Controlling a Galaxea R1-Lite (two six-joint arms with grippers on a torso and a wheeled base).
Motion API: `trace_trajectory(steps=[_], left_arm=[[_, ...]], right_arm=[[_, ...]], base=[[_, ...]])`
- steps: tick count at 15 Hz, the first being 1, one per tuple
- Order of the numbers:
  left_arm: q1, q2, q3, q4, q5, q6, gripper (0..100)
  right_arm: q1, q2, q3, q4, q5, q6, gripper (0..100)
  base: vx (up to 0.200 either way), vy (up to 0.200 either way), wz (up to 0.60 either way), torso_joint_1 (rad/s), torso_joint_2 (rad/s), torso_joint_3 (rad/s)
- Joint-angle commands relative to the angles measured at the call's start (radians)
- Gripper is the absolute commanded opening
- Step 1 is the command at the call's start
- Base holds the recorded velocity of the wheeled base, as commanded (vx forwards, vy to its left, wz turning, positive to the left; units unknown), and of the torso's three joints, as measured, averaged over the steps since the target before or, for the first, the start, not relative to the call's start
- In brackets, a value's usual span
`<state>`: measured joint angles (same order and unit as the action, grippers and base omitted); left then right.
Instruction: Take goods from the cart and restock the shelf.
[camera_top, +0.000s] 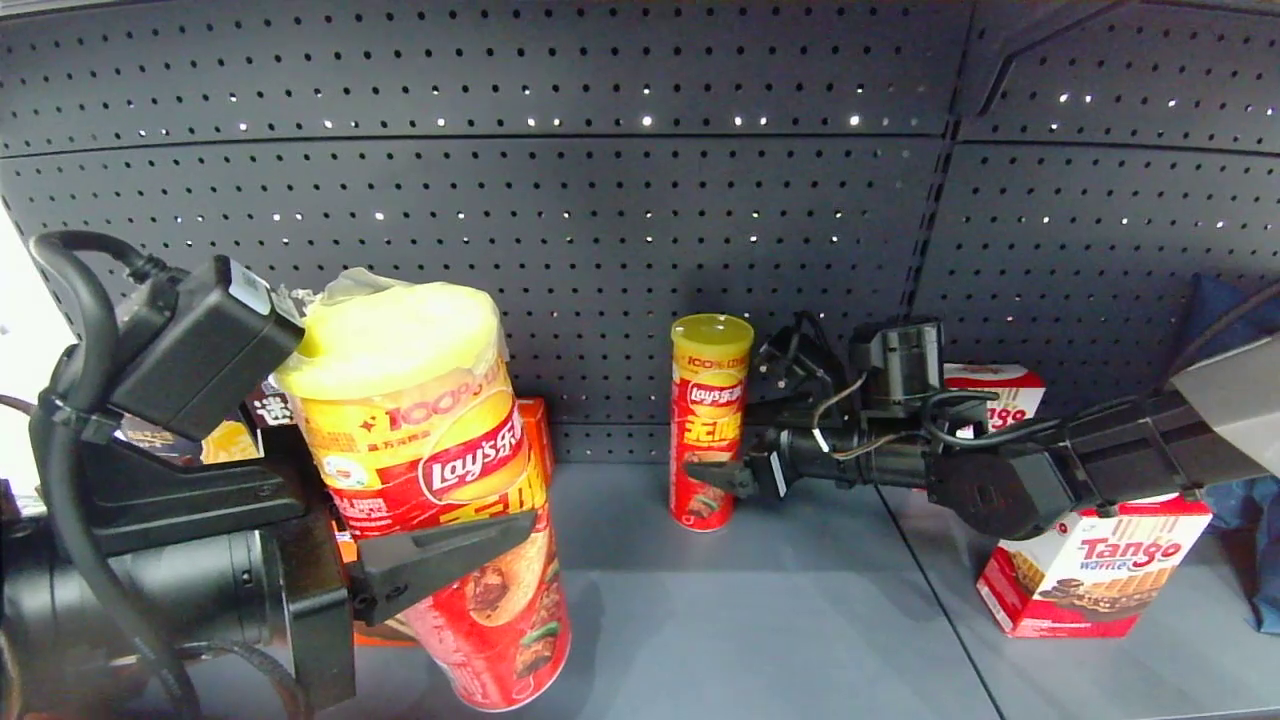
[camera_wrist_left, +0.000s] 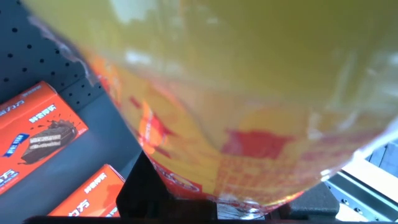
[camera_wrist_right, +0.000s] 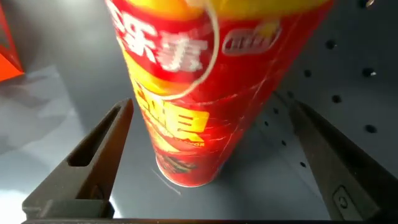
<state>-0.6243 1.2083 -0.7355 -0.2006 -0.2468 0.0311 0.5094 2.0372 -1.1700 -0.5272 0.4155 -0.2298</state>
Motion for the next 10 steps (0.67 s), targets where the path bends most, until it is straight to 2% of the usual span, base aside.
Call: trace_trajectory(steps=[1,9,10], left_arm=[[0.001,-0.001,0.007,0.0,0.0,0.0,0],[0.001,-0.006,0.024,0.0,0.0,0.001,0],[0.001,-0.007,0.024,0.0,0.0,0.001,0]], right_arm=[[0.0,0.018,-0.008,0.0,0.0,0.0,100],[0.001,0.077,-0.046,-0.014,0.022,0.001,100],[0.0,0.081,-0.048,-0.033,0.063,0.003,0]], base=[[0.0,0.0,0.0,0.0,0.0,0.0],[0.0,0.0,0.0,0.0,0.0,0.0],[0.0,0.0,0.0,0.0,0.0,0.0]])
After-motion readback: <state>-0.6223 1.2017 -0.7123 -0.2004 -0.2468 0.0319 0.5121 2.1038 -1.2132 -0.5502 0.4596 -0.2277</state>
